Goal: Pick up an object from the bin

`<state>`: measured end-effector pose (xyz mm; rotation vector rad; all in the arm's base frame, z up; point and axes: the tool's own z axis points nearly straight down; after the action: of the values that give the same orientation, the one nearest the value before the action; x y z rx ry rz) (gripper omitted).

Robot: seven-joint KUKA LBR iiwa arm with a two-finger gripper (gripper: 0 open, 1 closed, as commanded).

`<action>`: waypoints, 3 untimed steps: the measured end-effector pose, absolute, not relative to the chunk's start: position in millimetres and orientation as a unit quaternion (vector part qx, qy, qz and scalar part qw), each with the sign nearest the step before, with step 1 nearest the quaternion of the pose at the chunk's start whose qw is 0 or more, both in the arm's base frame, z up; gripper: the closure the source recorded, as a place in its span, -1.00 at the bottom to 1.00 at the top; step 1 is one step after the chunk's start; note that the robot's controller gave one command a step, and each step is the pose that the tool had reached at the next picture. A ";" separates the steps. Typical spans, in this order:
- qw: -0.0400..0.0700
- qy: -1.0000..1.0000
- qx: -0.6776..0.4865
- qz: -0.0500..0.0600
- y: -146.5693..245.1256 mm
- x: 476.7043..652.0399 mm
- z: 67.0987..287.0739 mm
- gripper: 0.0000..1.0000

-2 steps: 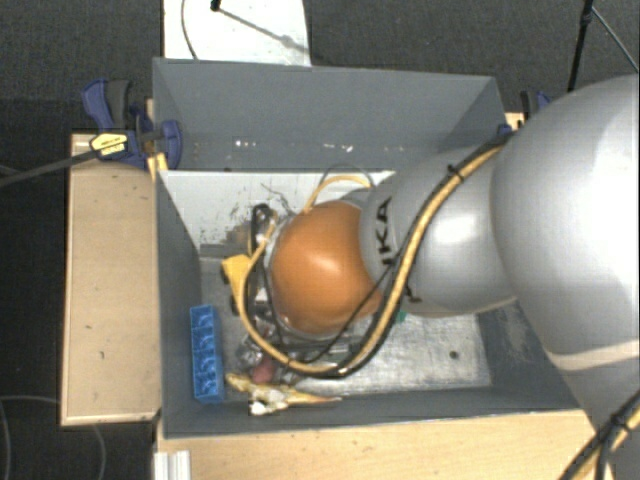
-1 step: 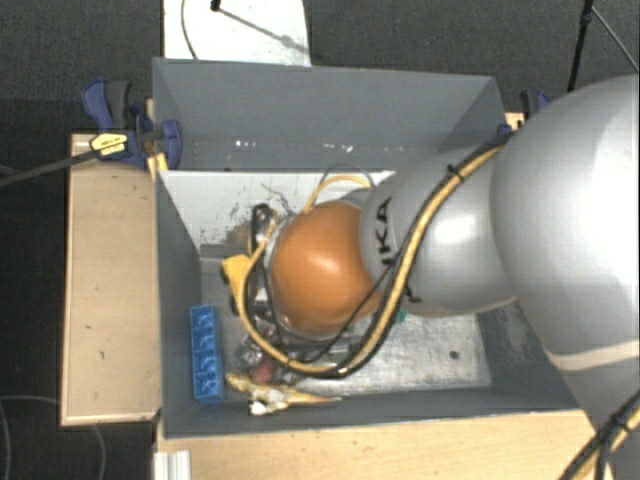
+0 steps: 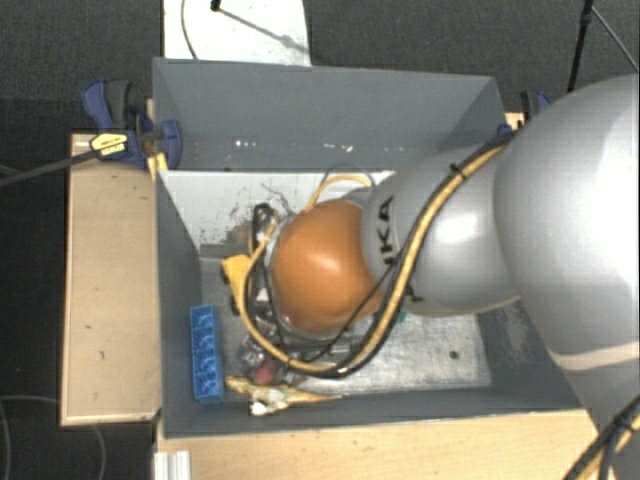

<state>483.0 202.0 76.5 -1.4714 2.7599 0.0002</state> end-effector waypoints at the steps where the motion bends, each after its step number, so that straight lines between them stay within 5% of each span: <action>1: 0.003 0.883 -0.470 0.000 201.8 481.8 86.9 1.00; 3: -0.002 0.883 -0.469 0.001 201.4 480.2 110.7 1.00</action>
Offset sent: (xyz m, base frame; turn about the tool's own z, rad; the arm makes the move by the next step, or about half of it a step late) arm -0.0001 -0.0001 0.0523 0.0000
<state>480.2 201.4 110.7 -1.4768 2.7781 0.0027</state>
